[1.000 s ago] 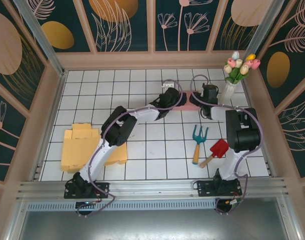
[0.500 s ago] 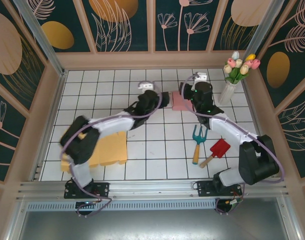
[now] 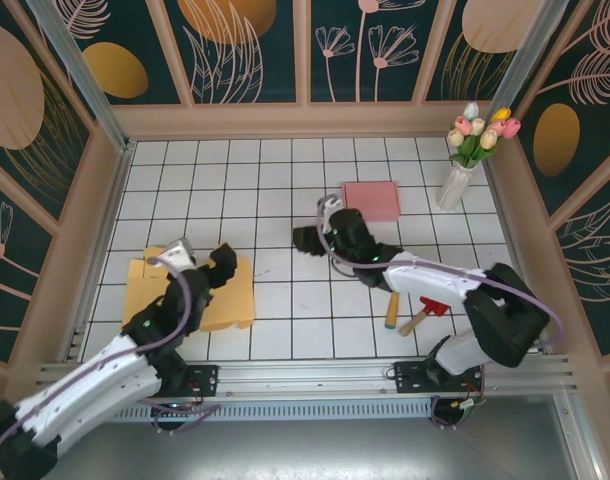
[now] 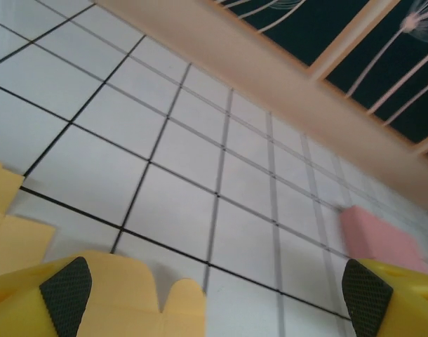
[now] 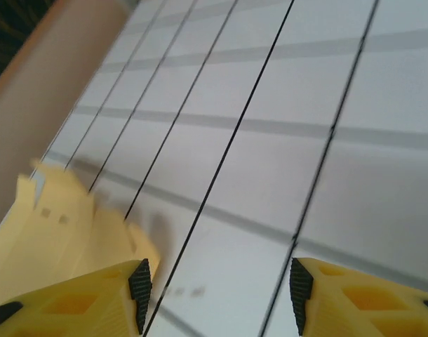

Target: Fold the paper box

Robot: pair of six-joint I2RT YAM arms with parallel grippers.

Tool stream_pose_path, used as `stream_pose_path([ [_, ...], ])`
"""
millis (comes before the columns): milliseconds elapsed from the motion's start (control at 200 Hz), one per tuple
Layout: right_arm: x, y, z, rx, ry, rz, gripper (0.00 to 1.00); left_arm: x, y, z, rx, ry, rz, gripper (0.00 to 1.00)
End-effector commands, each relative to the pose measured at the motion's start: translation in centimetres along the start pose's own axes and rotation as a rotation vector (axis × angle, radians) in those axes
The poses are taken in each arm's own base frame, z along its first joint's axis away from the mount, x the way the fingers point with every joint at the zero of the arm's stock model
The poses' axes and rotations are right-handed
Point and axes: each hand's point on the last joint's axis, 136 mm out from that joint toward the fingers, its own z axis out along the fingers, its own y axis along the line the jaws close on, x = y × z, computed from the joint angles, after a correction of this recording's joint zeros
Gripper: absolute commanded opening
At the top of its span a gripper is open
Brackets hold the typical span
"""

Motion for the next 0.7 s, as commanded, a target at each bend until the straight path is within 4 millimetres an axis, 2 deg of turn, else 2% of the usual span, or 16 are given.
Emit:
stream_pose_path([
  [0,2.6,3.4,2.3,-0.147,0.035,0.132,0.57,2.7,1.9,-1.7,0.034,0.114,-0.035,0.93],
  [85,4.9,4.3,4.6,-0.151,0.090,0.139,0.56,3.2,1.1,-2.3,0.133,0.120,-0.091,0.92],
  [210,7.0,5.3,7.0,-0.160,0.141,0.138,0.55,3.3,2.3,-2.0,0.070,0.104,-0.071,0.92],
  [365,8.0,6.1,8.8,-0.170,0.173,0.136,0.53,3.7,3.1,-1.7,0.033,0.108,-0.057,0.93],
  [696,9.6,7.4,11.1,-0.190,0.227,0.155,0.50,3.9,3.4,-1.7,0.030,0.100,-0.070,0.93],
])
